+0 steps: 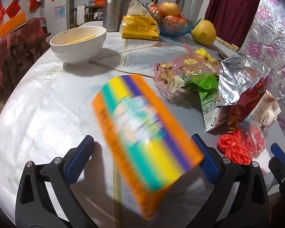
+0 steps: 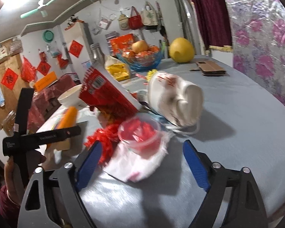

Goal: Collect trash
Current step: 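Grasp the striped tissue box with the left tool while the right tool grasps the red-filled plastic cup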

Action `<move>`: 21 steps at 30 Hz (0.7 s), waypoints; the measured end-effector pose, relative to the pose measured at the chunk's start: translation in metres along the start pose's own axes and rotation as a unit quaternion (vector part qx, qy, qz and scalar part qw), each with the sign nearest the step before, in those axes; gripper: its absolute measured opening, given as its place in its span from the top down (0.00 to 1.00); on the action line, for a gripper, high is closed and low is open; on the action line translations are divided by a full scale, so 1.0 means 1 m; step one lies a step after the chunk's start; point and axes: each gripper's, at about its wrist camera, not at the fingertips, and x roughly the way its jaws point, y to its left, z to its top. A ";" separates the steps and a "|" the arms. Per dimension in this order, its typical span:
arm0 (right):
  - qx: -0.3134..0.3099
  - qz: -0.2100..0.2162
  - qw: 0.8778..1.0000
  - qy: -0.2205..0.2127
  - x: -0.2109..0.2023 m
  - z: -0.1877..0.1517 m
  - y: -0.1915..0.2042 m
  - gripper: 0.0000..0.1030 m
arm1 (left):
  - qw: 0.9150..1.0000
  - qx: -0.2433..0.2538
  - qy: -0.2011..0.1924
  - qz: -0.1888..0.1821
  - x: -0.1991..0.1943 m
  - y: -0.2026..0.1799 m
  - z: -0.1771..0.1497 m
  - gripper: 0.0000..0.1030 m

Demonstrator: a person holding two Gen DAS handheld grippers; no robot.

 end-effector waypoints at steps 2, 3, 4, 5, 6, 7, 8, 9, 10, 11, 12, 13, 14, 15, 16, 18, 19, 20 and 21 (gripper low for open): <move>-0.004 -0.003 1.000 -0.003 0.004 0.004 0.003 0.20 | 1.000 0.006 0.001 0.008 0.001 -0.003 -0.001 0.06; -0.006 -0.003 1.000 -0.003 0.006 0.006 0.004 0.20 | 1.000 0.009 0.001 0.011 0.001 -0.004 -0.002 0.06; -0.007 -0.003 1.000 -0.002 0.009 0.008 0.005 0.20 | 1.000 0.012 0.002 0.013 0.001 -0.005 -0.003 0.06; -0.010 -0.004 1.000 -0.001 0.012 0.009 0.005 0.20 | 1.000 0.013 0.002 0.013 0.001 -0.006 -0.003 0.06; -0.013 -0.007 1.000 0.001 0.015 0.010 0.006 0.20 | 1.000 0.014 0.001 0.013 0.001 -0.006 -0.004 0.06; -0.015 -0.011 1.000 0.002 0.017 0.011 0.006 0.20 | 1.000 0.012 0.000 0.012 0.001 -0.005 -0.004 0.06; -0.017 -0.015 1.000 0.004 0.020 0.013 0.006 0.21 | 1.000 0.011 -0.001 0.011 0.001 -0.005 -0.004 0.06; -0.018 -0.018 1.000 0.007 0.024 0.012 0.005 0.21 | 1.000 0.010 -0.001 0.011 0.001 -0.005 -0.004 0.06; -0.016 -0.018 1.000 0.010 0.026 0.012 0.003 0.21 | 1.000 0.010 -0.001 0.011 0.001 -0.005 -0.004 0.06; -0.014 -0.017 1.000 0.013 0.029 0.013 0.003 0.21 | 1.000 0.011 -0.001 0.012 0.001 -0.006 -0.004 0.06; -0.012 -0.017 1.000 0.016 0.031 0.013 0.002 0.21 | 1.000 0.013 0.000 0.013 0.001 -0.006 -0.003 0.06; -0.011 -0.017 1.000 0.018 0.032 0.013 0.001 0.21 | 1.000 0.014 0.001 0.014 0.001 -0.007 -0.003 0.06; -0.010 -0.017 1.000 0.020 0.035 0.013 0.001 0.23 | 1.000 0.015 0.001 0.014 0.001 -0.007 -0.004 0.06; -0.011 -0.017 1.000 0.024 0.037 0.013 0.000 0.27 | 1.000 0.017 0.002 0.015 0.001 -0.007 -0.004 0.06; -0.011 -0.015 0.999 0.027 0.039 0.014 0.000 0.28 | 1.000 0.018 0.002 0.015 0.001 -0.008 -0.004 0.06; -0.011 -0.015 0.999 0.031 0.043 0.013 -0.001 0.34 | 1.000 0.021 0.003 0.014 0.001 -0.009 -0.004 0.06; -0.011 -0.014 0.999 0.033 0.044 0.013 -0.002 0.35 | 1.000 0.022 0.003 0.014 0.001 -0.009 -0.004 0.06; -0.011 -0.011 0.999 0.036 0.046 0.012 -0.002 0.40 | 1.000 0.022 0.003 0.014 0.002 -0.009 -0.004 0.06; -0.009 -0.005 0.999 0.039 0.048 0.011 -0.002 0.45 | 1.000 0.022 0.002 0.013 0.002 -0.009 -0.004 0.06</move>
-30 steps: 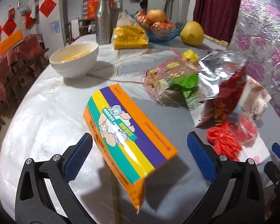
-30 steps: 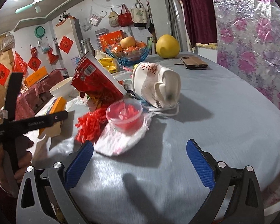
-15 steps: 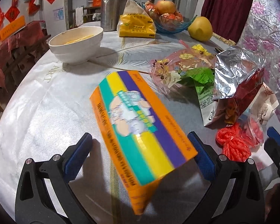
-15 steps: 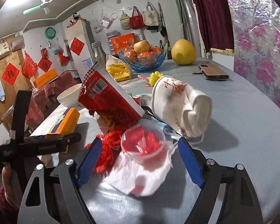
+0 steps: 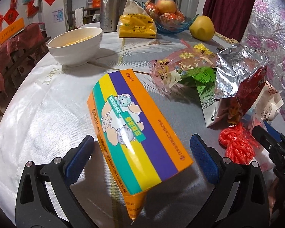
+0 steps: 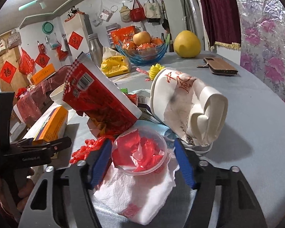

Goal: Collect trash
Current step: 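Grasp the striped tissue box with the left tool while the right tool grasps the red-filled plastic cup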

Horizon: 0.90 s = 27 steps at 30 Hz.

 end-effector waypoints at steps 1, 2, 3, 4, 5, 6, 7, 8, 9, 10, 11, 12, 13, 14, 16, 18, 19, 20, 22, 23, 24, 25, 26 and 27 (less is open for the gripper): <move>0.001 0.005 1.000 0.003 0.001 -0.001 0.000 0.47 | 1.000 0.000 0.000 -0.001 0.000 0.000 0.000 0.06; 0.001 0.007 1.000 0.003 0.001 -0.003 0.001 0.47 | 1.000 0.000 0.000 -0.002 0.000 0.000 0.000 0.06; 0.000 0.006 1.000 0.000 0.000 -0.003 0.001 0.47 | 1.000 0.001 0.000 -0.003 0.000 0.000 0.001 0.06; -0.002 0.003 1.000 -0.002 -0.001 -0.004 0.002 0.47 | 1.000 0.001 0.000 -0.004 0.000 -0.001 0.000 0.06; -0.004 -0.002 1.000 -0.008 -0.004 -0.004 0.003 0.47 | 1.000 0.002 0.000 -0.004 0.000 -0.001 0.000 0.06; -0.004 -0.006 1.000 -0.013 -0.008 -0.004 0.003 0.47 | 1.000 0.003 0.000 -0.004 0.000 -0.001 0.000 0.06; -0.004 -0.006 1.000 -0.017 -0.011 -0.005 0.003 0.47 | 1.000 0.004 0.001 -0.005 0.001 -0.002 0.001 0.06; -0.002 -0.006 1.000 -0.019 -0.014 -0.005 0.002 0.47 | 1.000 0.005 0.001 -0.006 0.001 -0.002 0.001 0.06; 0.000 -0.007 1.000 -0.020 -0.016 -0.004 0.001 0.47 | 1.000 0.007 0.002 -0.007 0.001 -0.002 0.001 0.06; 0.001 -0.009 1.000 -0.020 -0.018 -0.004 0.000 0.47 | 1.000 0.008 0.002 -0.008 0.001 -0.003 0.001 0.06; 0.003 -0.011 1.000 -0.020 -0.020 -0.004 -0.001 0.47 | 1.000 0.008 0.002 -0.009 0.001 -0.003 0.001 0.06; 0.005 -0.011 1.000 -0.018 -0.020 -0.005 -0.001 0.46 | 1.000 0.007 0.001 -0.011 0.001 -0.002 0.001 0.06; 0.006 -0.012 1.000 -0.016 -0.020 -0.006 -0.003 0.46 | 1.000 0.003 0.000 -0.014 0.000 -0.001 0.001 0.06; 0.008 -0.017 1.000 -0.014 -0.020 -0.007 -0.003 0.46 | 1.000 0.000 -0.002 -0.018 0.000 0.000 0.001 0.06; 0.009 -0.026 1.000 -0.012 -0.020 -0.009 -0.005 0.46 | 1.000 -0.004 -0.004 -0.022 -0.001 0.001 0.001 0.06; 0.011 -0.032 0.999 -0.013 -0.021 -0.011 -0.005 0.45 | 1.000 -0.002 -0.004 -0.021 -0.001 0.001 0.001 0.06; 0.011 -0.037 0.999 -0.014 -0.022 -0.012 -0.006 0.44 | 1.000 -0.002 -0.004 -0.021 -0.001 0.001 0.001 0.06; 0.011 -0.045 0.999 -0.019 -0.025 -0.012 -0.006 0.38 | 1.000 -0.001 -0.004 -0.020 -0.001 0.001 0.001 0.06; 0.008 -0.058 0.998 -0.031 -0.032 -0.013 -0.007 0.27 | 1.000 0.001 -0.004 -0.019 0.000 0.001 0.001 0.06; 0.006 -0.061 0.998 -0.034 -0.034 -0.014 -0.007 0.23 | 1.000 0.001 -0.004 -0.019 0.000 0.000 0.000 0.06; 0.003 -0.064 0.997 -0.036 -0.036 -0.015 -0.007 0.23 | 1.000 0.001 -0.003 -0.019 0.000 0.000 0.001 0.06; -0.001 -0.067 0.997 -0.036 -0.037 -0.016 -0.006 0.23 | 1.000 0.002 -0.003 -0.018 0.000 0.000 0.000 0.06; -0.009 -0.069 0.997 -0.036 -0.037 -0.017 -0.004 0.23 | 1.000 0.002 -0.003 -0.018 0.000 0.000 0.000 0.06; -0.013 -0.069 0.997 -0.036 -0.036 -0.018 -0.002 0.23 | 1.000 0.002 -0.003 -0.019 -0.001 0.000 0.000 0.06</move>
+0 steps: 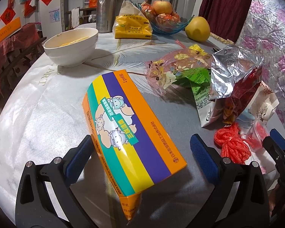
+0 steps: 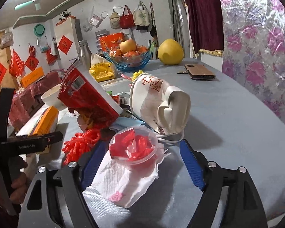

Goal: Collect trash
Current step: 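Grasp the striped tissue box with the left tool while the right tool grasps the red-filled plastic cup, then carry the box and cup down to the red wastebasket and open both tools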

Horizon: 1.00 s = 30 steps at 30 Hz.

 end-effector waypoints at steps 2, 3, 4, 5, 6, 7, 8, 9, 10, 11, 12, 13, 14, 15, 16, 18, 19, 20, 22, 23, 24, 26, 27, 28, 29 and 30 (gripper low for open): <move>-0.015 -0.002 1.000 -0.001 0.002 -0.001 0.007 0.23 | 1.000 0.000 0.000 0.000 0.000 0.000 0.000 0.06; -0.021 -0.006 1.000 -0.002 0.004 -0.001 0.009 0.26 | 1.000 -0.001 0.000 -0.001 0.000 0.000 0.000 0.06; -0.026 -0.009 1.000 -0.002 0.005 -0.001 0.011 0.28 | 1.000 -0.001 0.000 -0.001 0.000 0.000 0.000 0.06; -0.032 -0.013 0.999 -0.001 0.008 -0.001 0.013 0.37 | 1.000 -0.001 0.000 -0.001 0.000 0.000 0.000 0.06; -0.032 -0.012 0.999 0.001 0.010 0.000 0.013 0.45 | 1.000 0.000 0.000 -0.001 0.000 0.000 0.000 0.06; -0.030 -0.010 1.000 0.001 0.010 0.001 0.012 0.45 | 1.000 0.000 0.000 -0.001 0.000 0.000 0.000 0.06; -0.024 -0.008 1.000 -0.003 0.009 0.002 0.010 0.45 | 1.000 0.000 0.000 -0.001 0.000 0.000 0.000 0.06; -0.021 -0.008 1.000 -0.006 0.007 0.002 0.008 0.45 | 1.000 -0.001 -0.001 -0.001 0.000 0.000 0.000 0.06; -0.018 -0.006 1.000 -0.009 0.004 0.002 0.007 0.45 | 1.000 -0.001 -0.001 -0.002 0.000 0.000 0.000 0.06; -0.015 0.000 1.000 -0.013 0.001 0.004 0.006 0.45 | 1.000 -0.001 -0.001 -0.002 0.000 0.000 0.000 0.06; -0.012 0.006 1.000 -0.019 -0.003 0.005 0.005 0.45 | 1.000 -0.001 -0.001 -0.002 0.000 0.000 0.000 0.06; -0.008 0.014 0.999 -0.029 -0.009 0.007 0.005 0.45 | 1.000 -0.002 -0.001 -0.003 0.000 0.000 0.000 0.06; -0.006 0.019 0.999 -0.037 -0.014 0.009 0.004 0.45 | 1.000 -0.002 -0.001 -0.004 0.000 0.000 0.000 0.06; -0.005 0.025 0.999 -0.045 -0.019 0.011 0.004 0.45 | 1.000 -0.003 -0.002 -0.006 0.000 0.000 0.001 0.06; -0.004 0.029 0.998 -0.053 -0.024 0.012 0.004 0.45 | 1.000 -0.003 -0.002 -0.008 -0.001 0.000 0.001 0.06; -0.002 0.034 0.997 -0.066 -0.035 0.015 0.003 0.45 | 1.000 -0.006 -0.004 -0.014 -0.001 0.001 0.001 0.06; -0.001 0.034 0.997 -0.069 -0.039 0.016 0.003 0.45 | 1.000 -0.008 -0.005 -0.022 -0.001 0.002 0.001 0.06; 0.003 0.033 0.997 -0.074 -0.044 0.017 0.001 0.45 | 1.000 -0.009 -0.006 -0.026 -0.001 0.003 0.002 0.07; 0.007 0.031 0.996 -0.080 -0.051 0.017 -0.002 0.45 | 0.999 -0.011 -0.012 -0.031 -0.003 0.004 0.001 0.13; 0.009 0.028 0.996 -0.082 -0.056 0.016 -0.005 0.45 | 0.999 -0.009 -0.015 -0.029 -0.003 0.003 0.001 0.21; 0.009 0.025 0.996 -0.084 -0.060 0.015 -0.006 0.45 | 0.999 -0.005 -0.018 -0.028 -0.003 0.002 0.000 0.28; 0.011 0.015 0.996 -0.087 -0.069 0.011 -0.010 0.45 | 0.999 0.003 -0.022 -0.029 -0.004 -0.002 -0.002 0.29; 0.012 0.012 0.996 -0.087 -0.072 0.010 -0.012 0.45 | 0.999 0.004 -0.025 -0.029 -0.005 -0.002 -0.003 0.29; 0.014 0.009 0.996 -0.087 -0.075 0.008 -0.014 0.45 | 0.999 0.005 -0.027 -0.029 -0.006 -0.003 -0.004 0.30; 0.018 0.007 0.996 -0.087 -0.079 0.006 -0.017 0.45 | 0.999 0.007 -0.027 -0.031 -0.007 -0.003 -0.005 0.30; 0.023 0.007 0.996 -0.088 -0.083 0.004 -0.021 0.45 | 0.999 0.007 -0.026 -0.035 -0.008 -0.003 -0.006 0.30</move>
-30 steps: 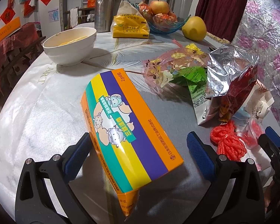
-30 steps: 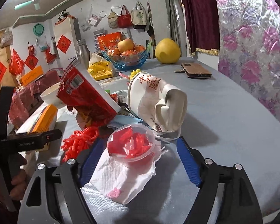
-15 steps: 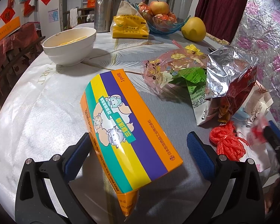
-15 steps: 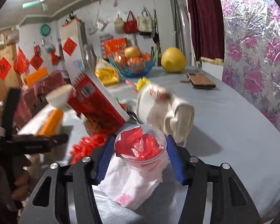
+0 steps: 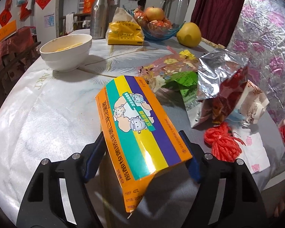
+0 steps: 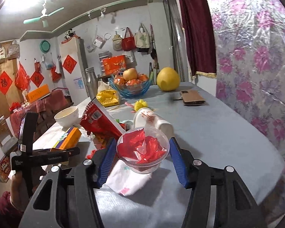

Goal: Collect trash
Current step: 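Carry the box and cup down to the red wastebasket and open both tools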

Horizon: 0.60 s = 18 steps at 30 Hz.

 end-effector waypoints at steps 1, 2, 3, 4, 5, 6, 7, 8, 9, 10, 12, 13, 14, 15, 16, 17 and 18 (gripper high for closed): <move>0.003 -0.001 1.000 0.000 -0.003 0.000 -0.002 0.45 | 1.000 0.000 0.000 -0.005 -0.003 0.000 -0.001 0.30; 0.008 -0.002 1.000 -0.001 -0.007 -0.001 -0.005 0.45 | 1.000 0.000 -0.004 -0.007 -0.007 -0.001 -0.002 0.30; 0.013 -0.003 1.000 -0.002 -0.011 -0.002 -0.009 0.45 | 1.000 0.001 -0.008 -0.007 -0.011 -0.001 -0.002 0.30; 0.017 -0.003 1.000 -0.002 -0.013 -0.001 -0.012 0.45 | 1.000 0.005 -0.016 -0.004 -0.019 -0.003 -0.002 0.30; 0.023 -0.005 1.000 -0.004 -0.018 -0.002 -0.017 0.45 | 1.000 0.010 -0.024 -0.001 -0.024 -0.004 -0.003 0.30; 0.026 -0.006 1.000 -0.004 -0.020 -0.004 -0.018 0.45 | 0.999 0.014 -0.032 0.001 -0.031 -0.006 -0.004 0.30; 0.029 -0.007 1.000 -0.005 -0.024 -0.005 -0.021 0.45 | 0.999 0.017 -0.038 0.000 -0.037 -0.007 -0.005 0.30; 0.033 -0.009 0.999 -0.007 -0.029 -0.006 -0.025 0.45 | 0.999 0.020 -0.043 -0.002 -0.043 -0.009 -0.006 0.30; 0.036 -0.011 0.999 -0.008 -0.034 -0.008 -0.028 0.45 | 0.999 0.022 -0.048 -0.006 -0.050 -0.011 -0.007 0.29; 0.040 -0.014 0.999 -0.010 -0.041 -0.010 -0.032 0.45 | 0.998 0.024 -0.050 -0.007 -0.054 -0.012 -0.009 0.29; 0.044 -0.017 0.999 -0.013 -0.050 -0.014 -0.037 0.45 | 0.998 0.029 -0.057 -0.012 -0.064 -0.015 -0.013 0.29; 0.045 -0.020 0.999 -0.014 -0.055 -0.016 -0.040 0.45 | 0.998 0.031 -0.059 -0.015 -0.069 -0.017 -0.015 0.29; 0.048 -0.024 0.998 -0.016 -0.063 -0.019 -0.044 0.45 | 0.997 0.032 -0.061 -0.019 -0.073 -0.019 -0.017 0.29; 0.050 -0.027 0.998 -0.017 -0.069 -0.021 -0.048 0.45 | 0.997 0.033 -0.063 -0.022 -0.077 -0.022 -0.019 0.29; 0.051 -0.029 0.998 -0.019 -0.075 -0.022 -0.051 0.45 | 0.997 0.035 -0.065 -0.027 -0.082 -0.025 -0.022 0.29; 0.053 -0.033 0.998 -0.021 -0.084 -0.025 -0.057 0.45 | 0.996 0.038 -0.068 -0.033 -0.087 -0.029 -0.025 0.29; 0.053 -0.035 0.998 -0.023 -0.089 -0.026 -0.060 0.45 | 0.996 0.040 -0.070 -0.037 -0.091 -0.032 -0.027 0.29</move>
